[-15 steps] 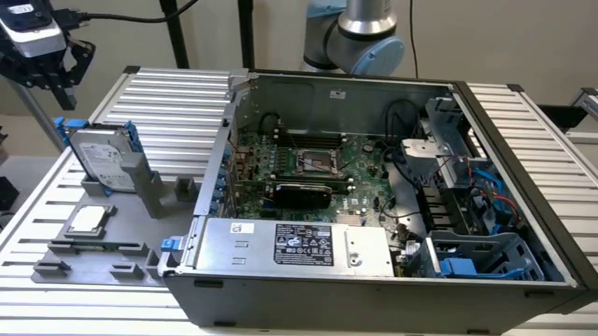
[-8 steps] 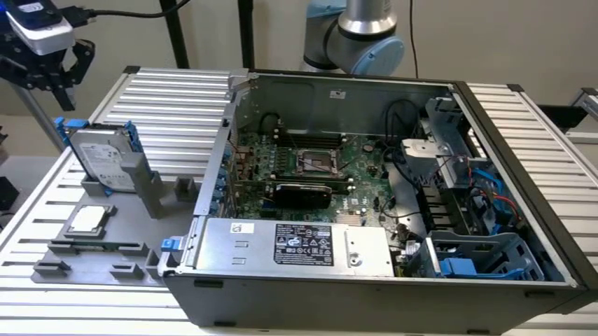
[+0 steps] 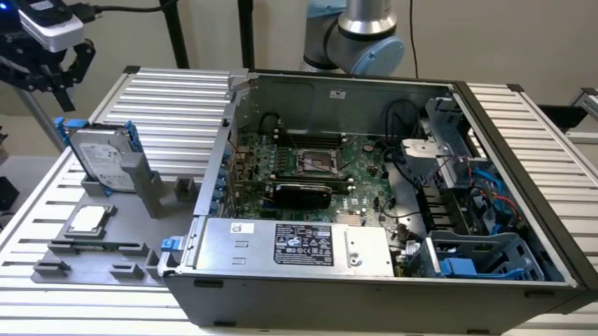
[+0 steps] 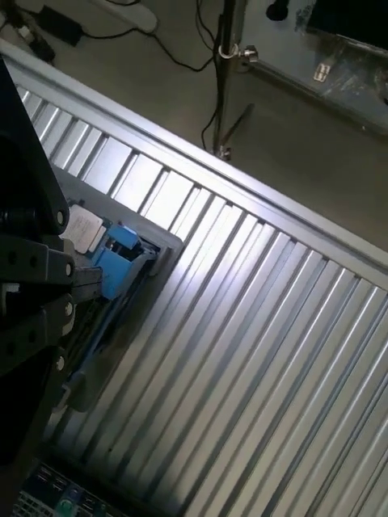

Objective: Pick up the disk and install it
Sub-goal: 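Pick up the disk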

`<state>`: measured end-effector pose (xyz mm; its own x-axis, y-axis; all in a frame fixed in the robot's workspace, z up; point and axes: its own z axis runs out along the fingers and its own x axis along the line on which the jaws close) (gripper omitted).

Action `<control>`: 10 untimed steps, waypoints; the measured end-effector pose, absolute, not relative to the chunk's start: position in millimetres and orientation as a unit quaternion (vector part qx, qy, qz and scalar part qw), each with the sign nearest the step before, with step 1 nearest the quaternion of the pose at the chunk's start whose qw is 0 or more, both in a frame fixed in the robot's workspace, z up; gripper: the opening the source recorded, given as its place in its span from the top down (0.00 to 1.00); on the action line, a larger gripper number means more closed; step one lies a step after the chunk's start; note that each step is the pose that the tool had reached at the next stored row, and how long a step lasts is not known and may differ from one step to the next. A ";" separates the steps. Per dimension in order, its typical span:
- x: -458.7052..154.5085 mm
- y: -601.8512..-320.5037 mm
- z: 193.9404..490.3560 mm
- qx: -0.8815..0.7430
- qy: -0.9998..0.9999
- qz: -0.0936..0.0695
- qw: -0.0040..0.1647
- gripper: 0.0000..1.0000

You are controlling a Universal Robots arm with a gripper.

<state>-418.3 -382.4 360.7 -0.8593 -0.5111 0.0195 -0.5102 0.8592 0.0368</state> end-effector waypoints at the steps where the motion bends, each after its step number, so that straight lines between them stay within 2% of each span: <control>1: -418.3 -382.4 360.6 0.273 -0.962 -0.015 0.014 1.00; 10: -418.3 -382.4 360.1 0.352 -0.936 -0.013 0.014 1.00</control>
<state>-418.3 -382.4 360.1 -0.7519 -0.6590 0.0168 -0.6583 0.7520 0.0348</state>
